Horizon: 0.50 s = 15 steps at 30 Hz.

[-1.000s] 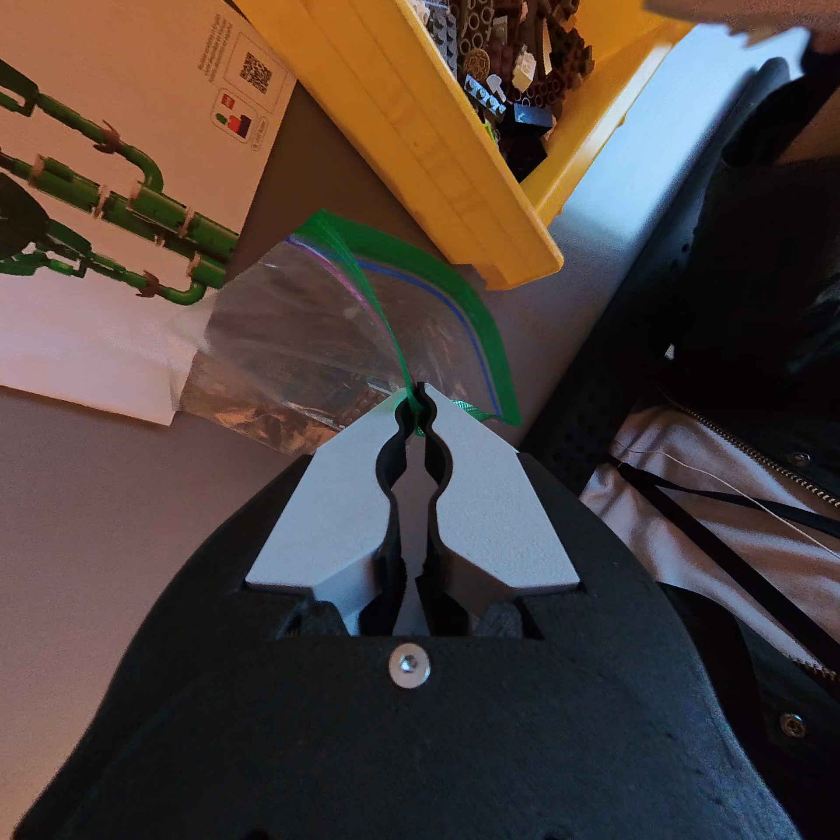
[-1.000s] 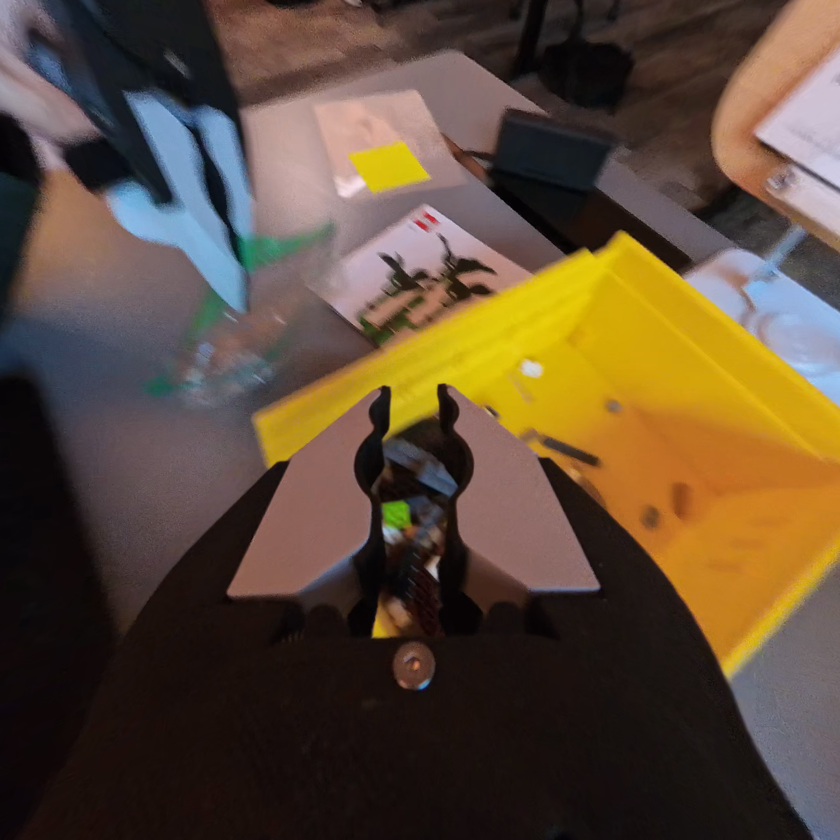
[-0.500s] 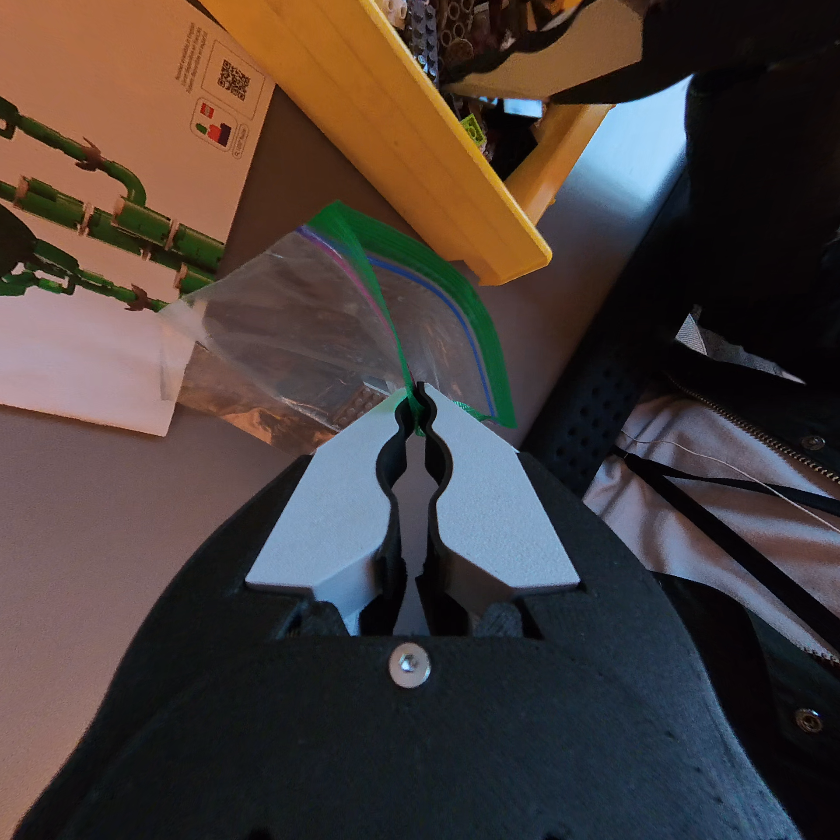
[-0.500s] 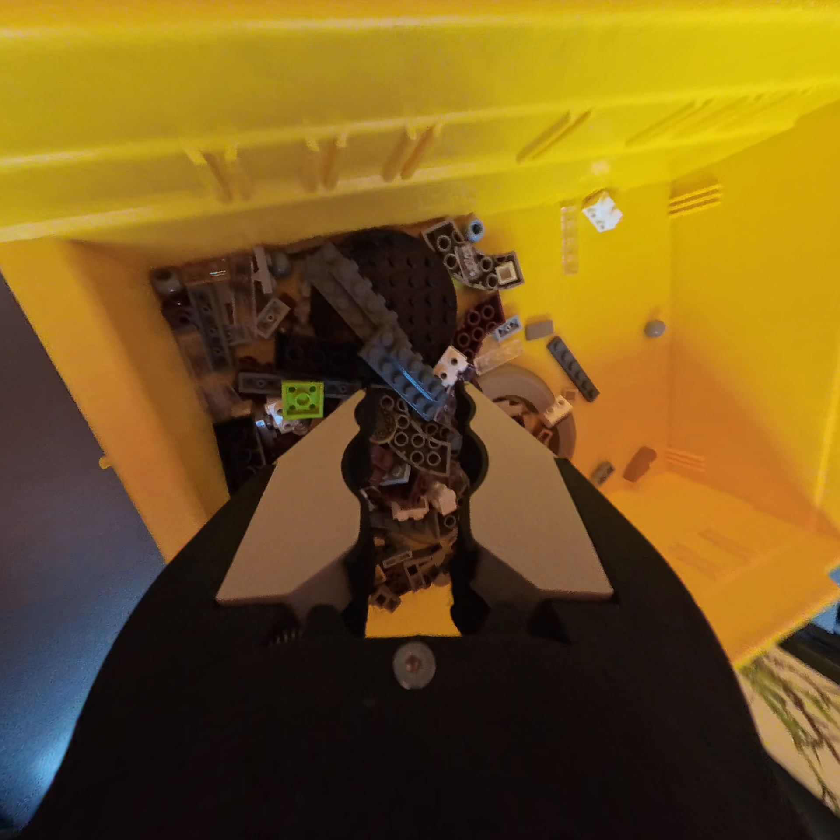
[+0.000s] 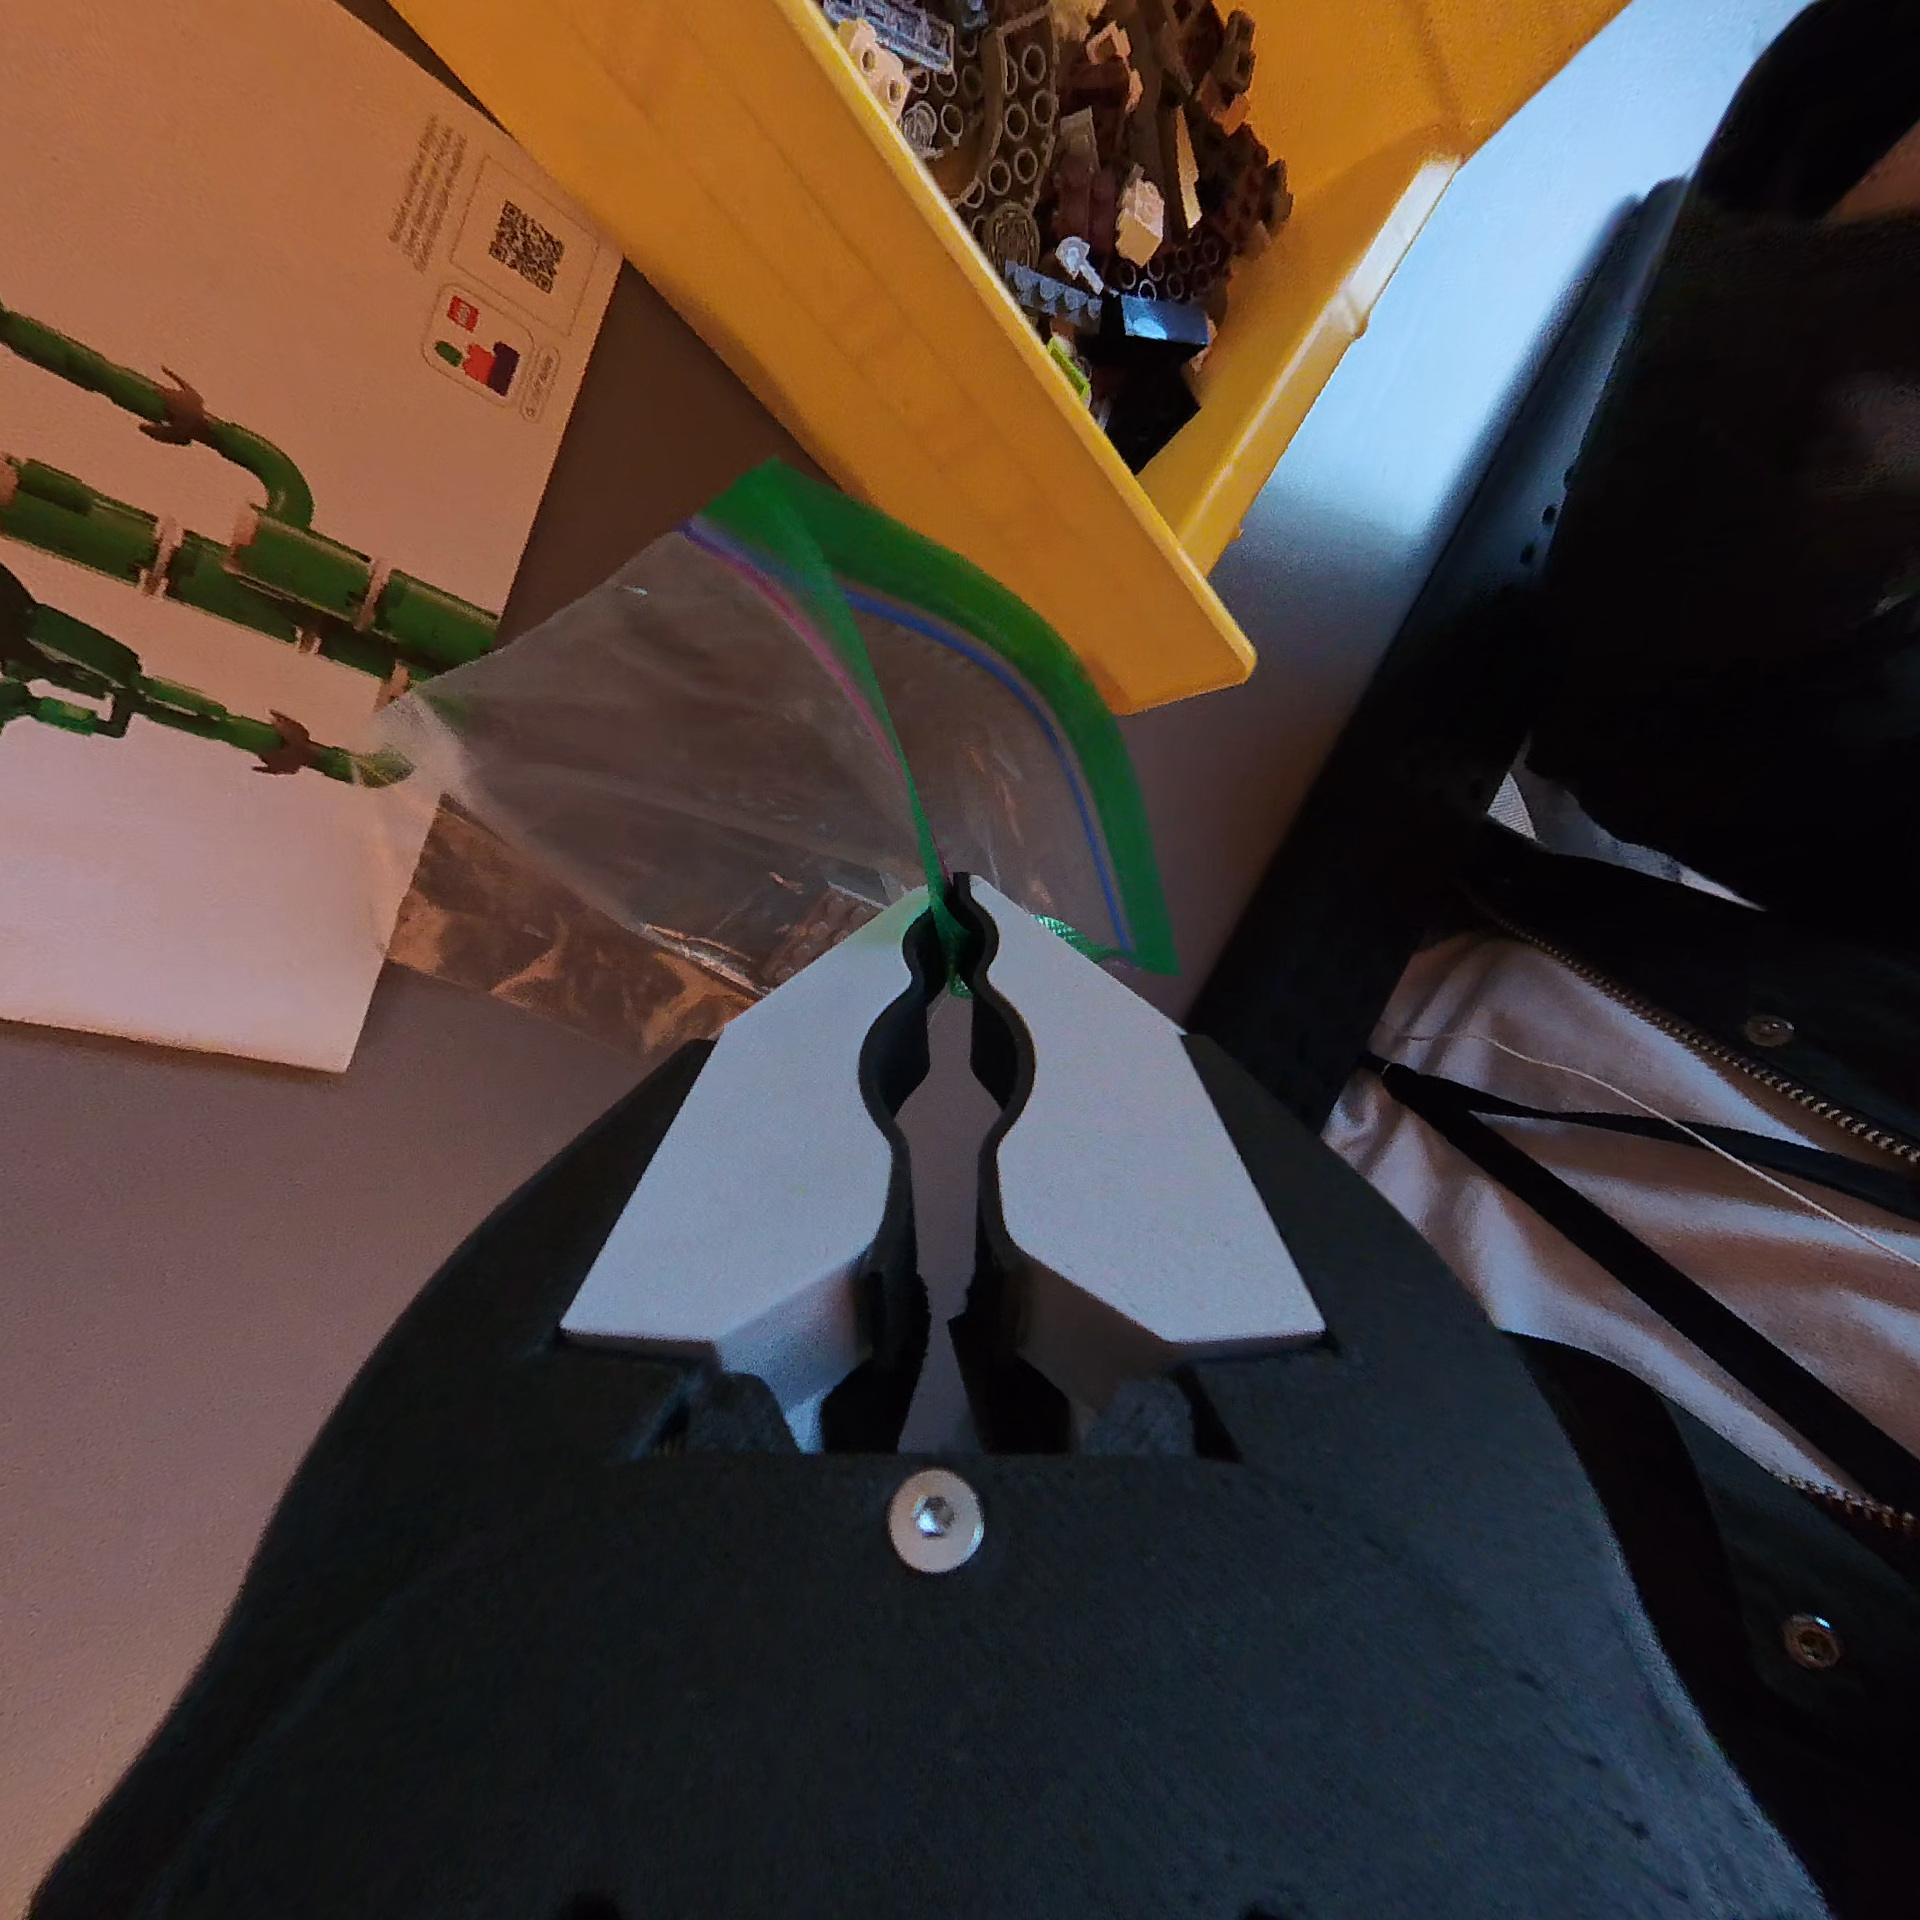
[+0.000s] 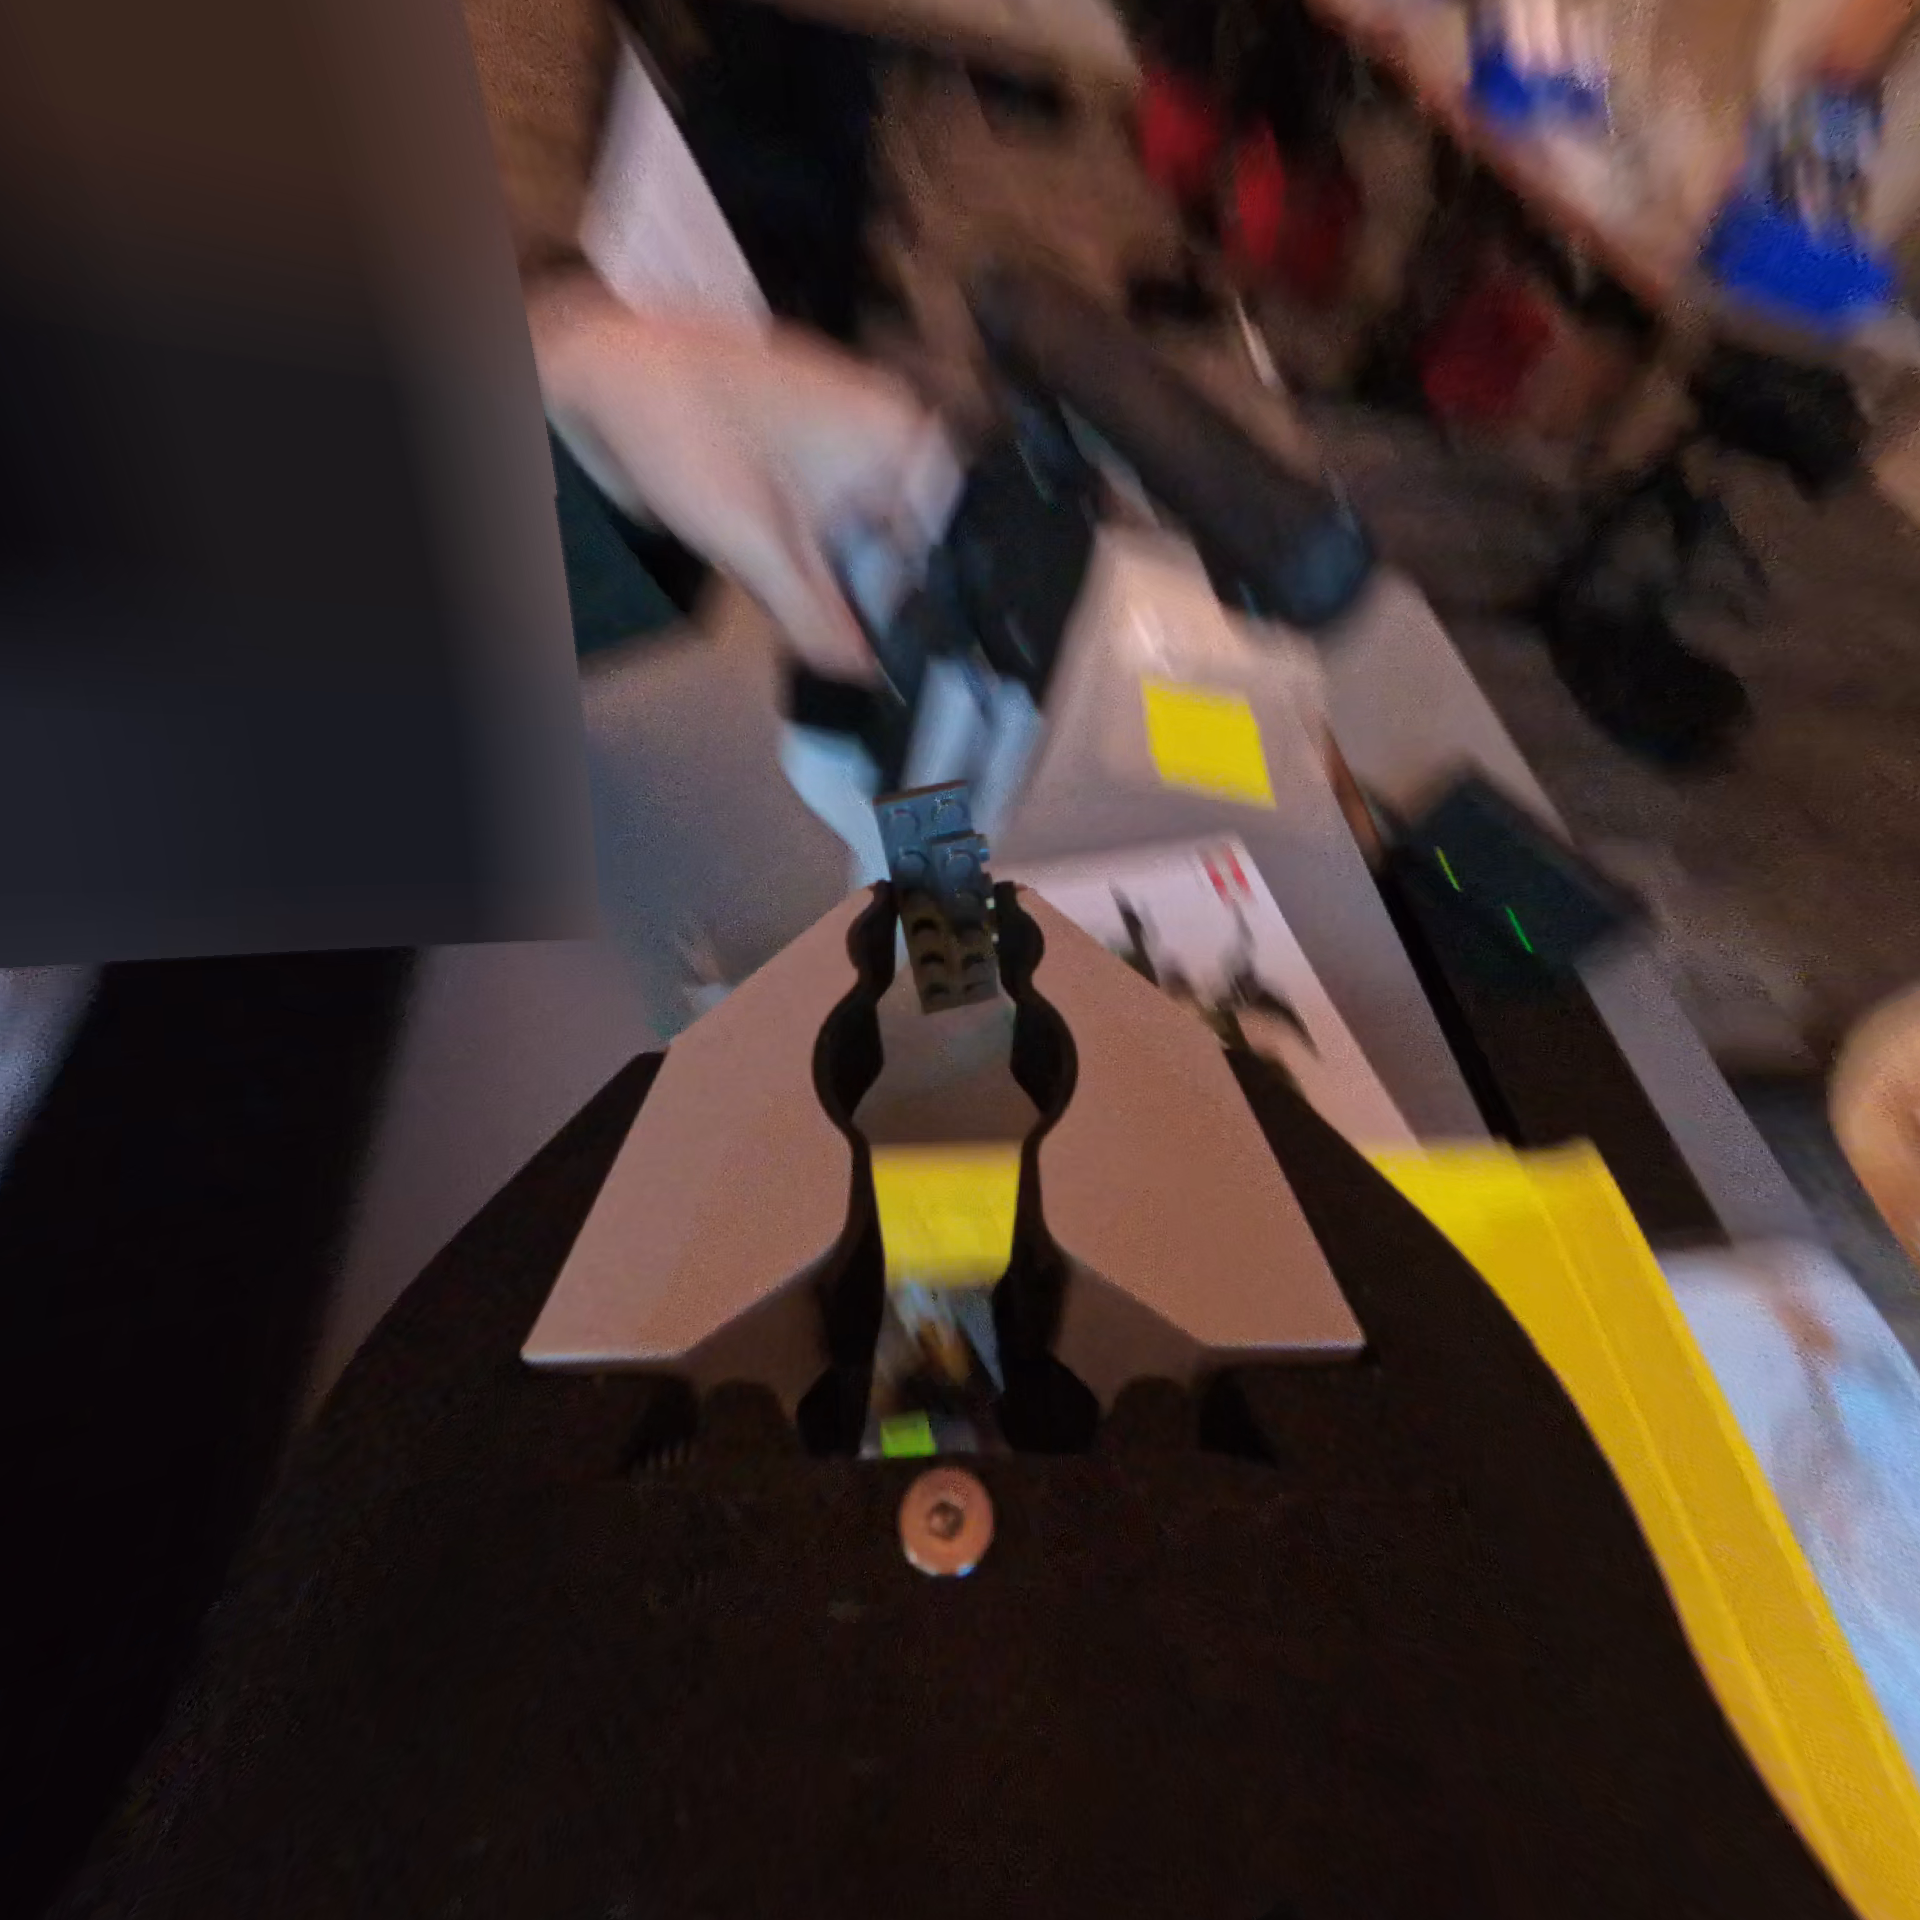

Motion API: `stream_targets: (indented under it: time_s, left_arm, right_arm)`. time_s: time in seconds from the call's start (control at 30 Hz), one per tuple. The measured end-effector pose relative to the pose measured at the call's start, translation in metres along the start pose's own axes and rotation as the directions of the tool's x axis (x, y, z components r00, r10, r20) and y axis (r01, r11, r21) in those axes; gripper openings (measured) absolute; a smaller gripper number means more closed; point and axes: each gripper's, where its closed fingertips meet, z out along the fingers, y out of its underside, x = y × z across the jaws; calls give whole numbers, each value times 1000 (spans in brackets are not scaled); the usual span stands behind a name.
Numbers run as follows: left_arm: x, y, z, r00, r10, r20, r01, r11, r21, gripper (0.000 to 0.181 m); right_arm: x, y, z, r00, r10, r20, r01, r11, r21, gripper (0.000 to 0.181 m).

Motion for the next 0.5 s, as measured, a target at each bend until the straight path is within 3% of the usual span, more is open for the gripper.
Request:
stream_targets:
  time_s: [0.03, 0.07, 0.23, 0.3, 0.4, 0.5]
  left_arm:
    - [0, -1, 0, 1000, -5, -7, 5, 1000, 4, 0]
    - [1, -2, -1, 1000, -7, -15, 7, 1000, 10, 0]
    - [8, -6, -11, 998, -2, -62, 6, 998, 64, 0]
    - [9, -6, -14, 997, 1, -73, 4, 998, 70, 0]
    - [8, -4, -18, 997, -5, -79, 10, 997, 73, 0]
    - [7, -4, -22, 997, -9, -71, 14, 996, 82, 0]
  right_arm:
    - [-18, -18, 6, 996, -14, 89, 7, 997, 74, 18]
    - [-31, -20, 14, 987, -25, 160, 14, 997, 70, 18]
    - [-26, 35, 64, 977, 54, 205, -27, 991, -133, 19]
    - [-18, 58, 75, 986, 54, 161, -16, 974, -226, 20]
    - [-10, 77, 74, 994, -4, 106, 39, 941, -336, 36]
    - [0, 70, 50, 997, -51, 53, 66, 943, -325, 36]
